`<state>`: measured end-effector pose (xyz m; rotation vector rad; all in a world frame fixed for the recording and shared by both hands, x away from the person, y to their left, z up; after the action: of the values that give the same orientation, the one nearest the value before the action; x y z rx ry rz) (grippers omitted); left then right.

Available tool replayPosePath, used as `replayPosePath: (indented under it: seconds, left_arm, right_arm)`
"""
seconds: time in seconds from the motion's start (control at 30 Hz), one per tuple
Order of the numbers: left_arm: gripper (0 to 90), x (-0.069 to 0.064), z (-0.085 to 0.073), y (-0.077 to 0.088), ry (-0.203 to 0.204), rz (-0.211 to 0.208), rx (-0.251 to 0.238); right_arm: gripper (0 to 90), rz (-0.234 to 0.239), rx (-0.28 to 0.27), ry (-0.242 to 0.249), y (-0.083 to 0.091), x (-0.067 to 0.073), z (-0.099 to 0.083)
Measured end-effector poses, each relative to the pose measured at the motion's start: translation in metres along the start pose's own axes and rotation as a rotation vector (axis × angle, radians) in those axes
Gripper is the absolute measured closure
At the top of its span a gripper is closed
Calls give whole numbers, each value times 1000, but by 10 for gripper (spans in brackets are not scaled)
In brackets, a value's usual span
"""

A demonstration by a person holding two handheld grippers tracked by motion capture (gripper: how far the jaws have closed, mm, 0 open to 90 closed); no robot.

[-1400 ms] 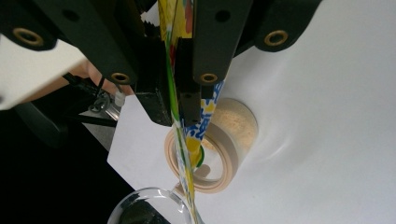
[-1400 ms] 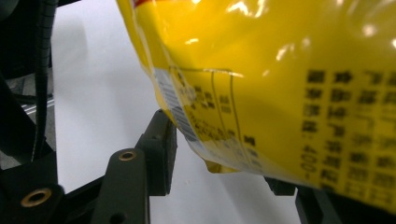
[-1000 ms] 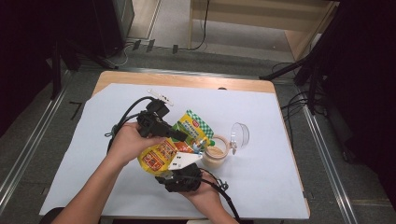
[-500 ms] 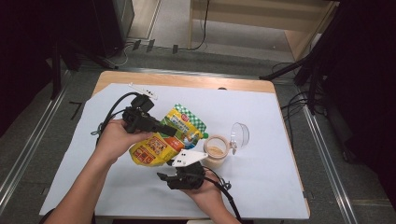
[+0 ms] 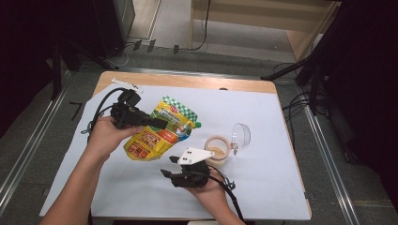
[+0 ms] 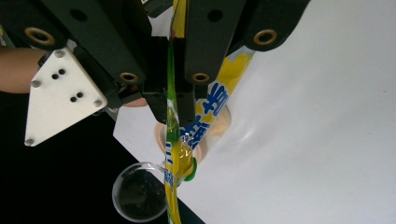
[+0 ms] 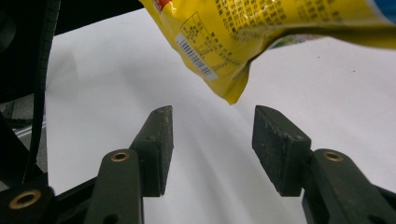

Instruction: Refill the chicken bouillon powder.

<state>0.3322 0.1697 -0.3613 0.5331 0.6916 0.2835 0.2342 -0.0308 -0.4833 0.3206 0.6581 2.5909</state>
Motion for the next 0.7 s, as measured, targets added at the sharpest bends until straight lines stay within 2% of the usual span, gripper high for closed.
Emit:
replayPosePath:
  seconds: [0.33,0.47,0.7]
  left_arm:
    - [900,20,0,7,29,43,-63]
    - [900,27,2,4,38,51,-84]
    - [900,42,6,-4,40,73,-128]
  right_arm:
    - [500,-13,13,-2,3,0,2]
    - [502,-6,8,-18,5,0,3]
    - [501,6,9,-13,7,3,4]
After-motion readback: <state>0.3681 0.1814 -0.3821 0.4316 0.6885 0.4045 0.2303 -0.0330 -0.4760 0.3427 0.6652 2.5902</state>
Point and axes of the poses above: each handheld gripper's, and its own axes: y roughly backward along the jaws, z roughly out of its top, x roughly to its left, the point moved 2 cm from there along -y, roughly forward along the jaws, and after that the axes turned 2 degrees about -z, right-handed, at the moved point
